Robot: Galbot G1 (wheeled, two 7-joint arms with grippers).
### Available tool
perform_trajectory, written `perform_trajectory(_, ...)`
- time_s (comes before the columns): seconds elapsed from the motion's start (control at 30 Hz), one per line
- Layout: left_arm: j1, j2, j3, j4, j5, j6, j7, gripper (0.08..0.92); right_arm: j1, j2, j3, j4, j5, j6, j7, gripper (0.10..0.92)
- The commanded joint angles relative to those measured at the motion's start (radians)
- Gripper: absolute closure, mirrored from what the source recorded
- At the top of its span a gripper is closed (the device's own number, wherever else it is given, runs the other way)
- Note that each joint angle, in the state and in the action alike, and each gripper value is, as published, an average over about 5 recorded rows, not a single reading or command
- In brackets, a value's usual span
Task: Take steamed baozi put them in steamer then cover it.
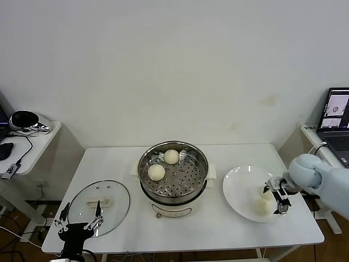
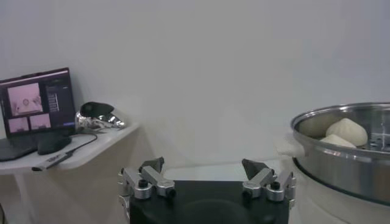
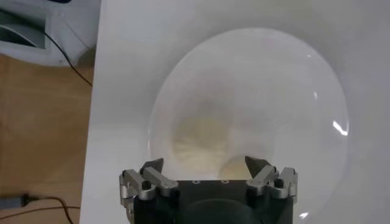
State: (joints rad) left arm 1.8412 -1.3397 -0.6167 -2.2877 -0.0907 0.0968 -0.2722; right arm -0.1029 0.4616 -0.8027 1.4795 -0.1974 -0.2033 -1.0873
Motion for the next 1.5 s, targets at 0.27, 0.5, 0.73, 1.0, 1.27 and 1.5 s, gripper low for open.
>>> perform_trajectory(0.27,-0.006,0.000,0.000,0.007,0.001,0.000,0.000,0.177,-0.080,0.066,0.052,-0.072,-0.037,0.003,0.020,0.216)
perform_trajectory(0.5,-0.008,0.001,-0.001,0.008,0.000,-0.001,-0.001,0.177,-0.081,0.071,0.054,-0.074,-0.032,-0.008,0.022,0.306)
perform_trajectory(0.73,-0.006,0.000,0.001,0.006,-0.001,-0.003,-0.001,0.177,-0.071,0.065,0.054,-0.065,-0.024,-0.020,0.021,0.435)
perform_trajectory(1.0,-0.011,0.004,0.000,0.000,-0.001,-0.001,0.000,0.177,0.101,0.028,-0.020,0.003,0.073,-0.047,-0.003,0.457)
perform_trajectory(1.27,-0.017,0.011,-0.004,-0.002,-0.009,0.000,0.000,0.177,0.425,0.062,-0.107,0.008,0.227,-0.054,-0.048,0.453)
perform_trajectory(1.5,-0.023,0.015,-0.013,-0.001,-0.022,0.000,-0.001,0.177,0.738,0.213,-0.253,-0.035,0.339,-0.022,-0.075,0.448)
